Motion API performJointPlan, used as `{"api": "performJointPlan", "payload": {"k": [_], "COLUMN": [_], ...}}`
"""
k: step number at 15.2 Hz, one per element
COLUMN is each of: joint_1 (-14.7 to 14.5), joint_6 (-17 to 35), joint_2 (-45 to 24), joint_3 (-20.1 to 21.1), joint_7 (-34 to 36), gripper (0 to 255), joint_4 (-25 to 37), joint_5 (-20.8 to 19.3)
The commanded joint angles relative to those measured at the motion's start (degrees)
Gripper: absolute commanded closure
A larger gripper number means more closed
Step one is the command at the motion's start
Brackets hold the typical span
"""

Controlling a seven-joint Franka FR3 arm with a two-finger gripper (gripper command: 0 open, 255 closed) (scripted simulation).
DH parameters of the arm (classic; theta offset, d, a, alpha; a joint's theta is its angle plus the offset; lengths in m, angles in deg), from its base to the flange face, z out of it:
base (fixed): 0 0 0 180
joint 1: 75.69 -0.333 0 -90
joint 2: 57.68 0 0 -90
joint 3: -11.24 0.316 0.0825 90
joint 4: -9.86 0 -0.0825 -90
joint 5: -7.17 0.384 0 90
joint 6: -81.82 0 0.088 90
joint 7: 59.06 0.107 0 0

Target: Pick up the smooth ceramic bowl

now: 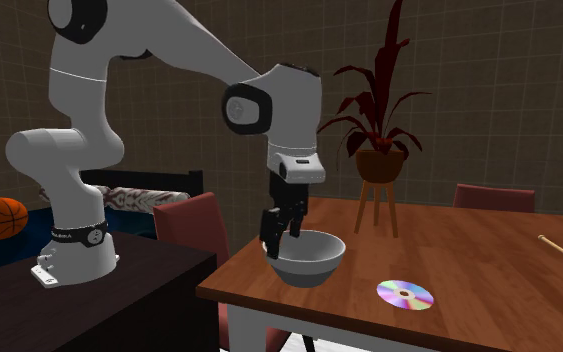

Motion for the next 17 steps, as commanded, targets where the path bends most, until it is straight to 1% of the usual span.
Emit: {"api": "performJointPlan", "payload": {"k": [1, 4, 5, 14, 17], "joint_1": [0.0, 0.0, 0.0, 0.0, 0.0], "joint_6": [1.3, 2.3, 2.4, 2.3, 0.4], "joint_2": [-1.0, -1.7, -1.6, -1.7, -0.3], "joint_3": [0.0, 0.0, 0.0, 0.0, 0.0], "joint_7": [-0.2, -0.3, -0.3, -0.3, -0.1], "gripper": [0, 0, 255, 255, 255], "joint_4": [-0.3, -0.6, -0.8, -0.6, -0.1], "joint_5": [0.1, 0.1, 0.1, 0.1, 0.0]}}
